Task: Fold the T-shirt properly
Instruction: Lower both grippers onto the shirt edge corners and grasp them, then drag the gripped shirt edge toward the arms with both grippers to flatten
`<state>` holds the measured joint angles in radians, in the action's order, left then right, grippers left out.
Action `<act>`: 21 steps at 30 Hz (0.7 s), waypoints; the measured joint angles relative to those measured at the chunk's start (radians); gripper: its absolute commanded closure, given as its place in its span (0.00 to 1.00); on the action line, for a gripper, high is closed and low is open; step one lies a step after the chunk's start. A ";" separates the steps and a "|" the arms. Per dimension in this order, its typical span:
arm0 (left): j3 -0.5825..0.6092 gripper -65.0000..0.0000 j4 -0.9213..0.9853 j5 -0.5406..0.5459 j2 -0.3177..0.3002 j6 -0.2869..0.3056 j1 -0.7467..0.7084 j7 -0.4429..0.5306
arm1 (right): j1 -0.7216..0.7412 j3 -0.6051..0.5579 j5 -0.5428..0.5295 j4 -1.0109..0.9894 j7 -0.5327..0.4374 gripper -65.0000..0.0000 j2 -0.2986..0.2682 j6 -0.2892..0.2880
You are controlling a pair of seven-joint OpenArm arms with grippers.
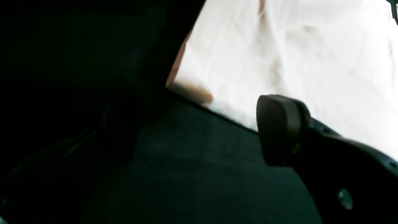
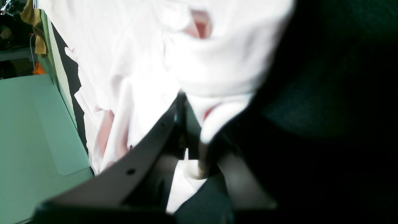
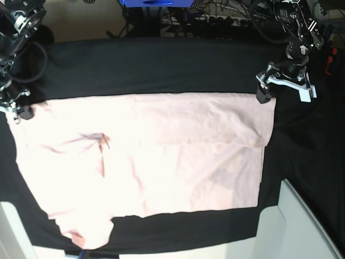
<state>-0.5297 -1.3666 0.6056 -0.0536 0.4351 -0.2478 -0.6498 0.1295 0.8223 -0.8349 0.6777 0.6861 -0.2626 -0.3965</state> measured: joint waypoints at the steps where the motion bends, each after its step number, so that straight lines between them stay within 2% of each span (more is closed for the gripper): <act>1: -0.001 0.12 0.018 -0.002 0.000 0.000 0.007 0.001 | 0.000 0.000 0.000 0.000 0.000 1.00 0.000 0.000; 8: -0.013 0.12 0.134 0.021 -0.005 0.012 0.077 0.041 | 0.000 0.000 0.000 0.000 0.000 1.00 0.000 0.000; 12: -0.052 0.12 0.141 0.024 0.006 0.022 0.089 0.037 | 0.000 0.000 0.000 0.000 0.000 1.00 -0.002 0.000; 21: -0.046 0.12 0.141 0.021 0.012 0.018 0.096 0.041 | 0.000 0.000 0.000 0.000 0.002 1.00 0.001 0.000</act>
<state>-0.5755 -1.2259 0.6262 -0.0418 0.4530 -0.1520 -0.6090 0.1291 0.8223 -0.8349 0.6777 0.6884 -0.2619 -0.3965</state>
